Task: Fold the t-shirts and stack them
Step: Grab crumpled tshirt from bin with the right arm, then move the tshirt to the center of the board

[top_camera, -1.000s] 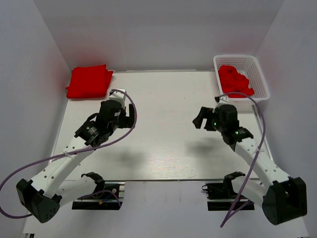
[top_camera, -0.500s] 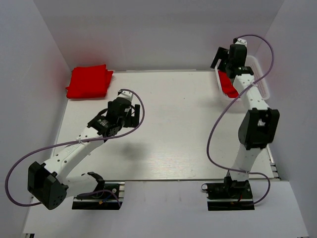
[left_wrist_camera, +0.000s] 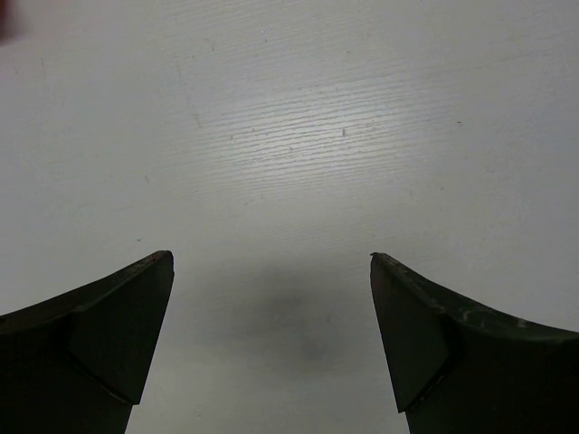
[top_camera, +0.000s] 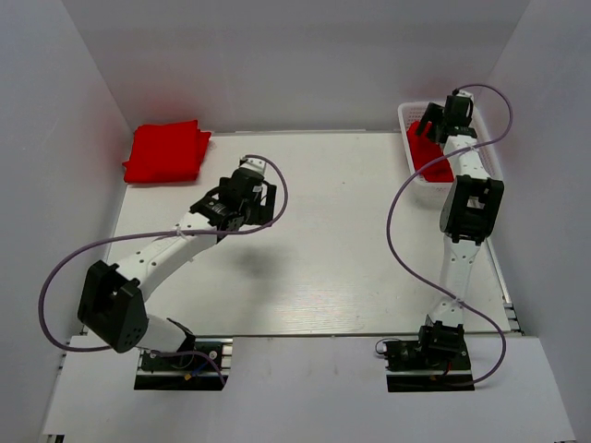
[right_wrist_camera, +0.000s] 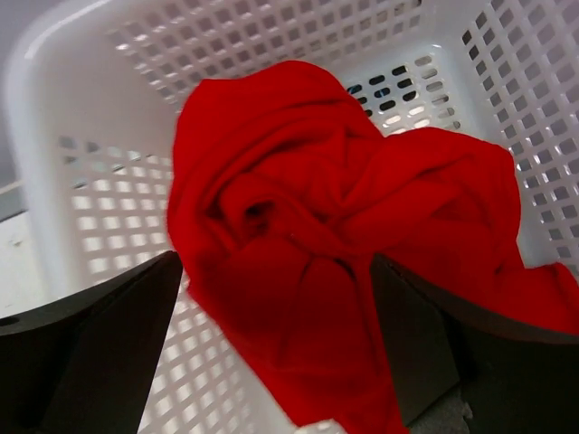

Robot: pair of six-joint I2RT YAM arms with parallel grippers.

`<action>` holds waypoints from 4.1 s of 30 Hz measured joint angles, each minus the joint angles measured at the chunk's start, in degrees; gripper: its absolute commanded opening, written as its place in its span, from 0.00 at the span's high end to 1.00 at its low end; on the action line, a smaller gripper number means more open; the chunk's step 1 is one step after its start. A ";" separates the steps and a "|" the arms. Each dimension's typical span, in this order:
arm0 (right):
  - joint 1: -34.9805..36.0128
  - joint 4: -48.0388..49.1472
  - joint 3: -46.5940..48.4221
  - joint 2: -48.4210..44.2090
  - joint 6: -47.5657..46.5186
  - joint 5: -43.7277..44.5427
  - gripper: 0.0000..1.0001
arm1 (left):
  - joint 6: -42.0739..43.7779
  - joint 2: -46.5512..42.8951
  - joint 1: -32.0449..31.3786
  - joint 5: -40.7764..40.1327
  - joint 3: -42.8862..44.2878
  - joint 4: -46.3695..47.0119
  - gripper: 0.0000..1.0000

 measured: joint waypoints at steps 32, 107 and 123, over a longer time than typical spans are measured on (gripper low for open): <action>-4.55 3.76 -4.52 0.55 1.81 -14.95 1.00 | 0.28 5.14 0.09 2.93 4.96 1.86 0.00; 39.34 -0.46 -57.75 -51.30 -10.32 -33.44 0.10 | -19.10 -28.85 0.07 9.35 -18.03 -14.10 0.00; 39.26 -1.70 -71.76 -64.46 -3.63 -21.62 0.10 | -11.82 -13.31 -1.84 29.33 -22.40 -0.66 0.18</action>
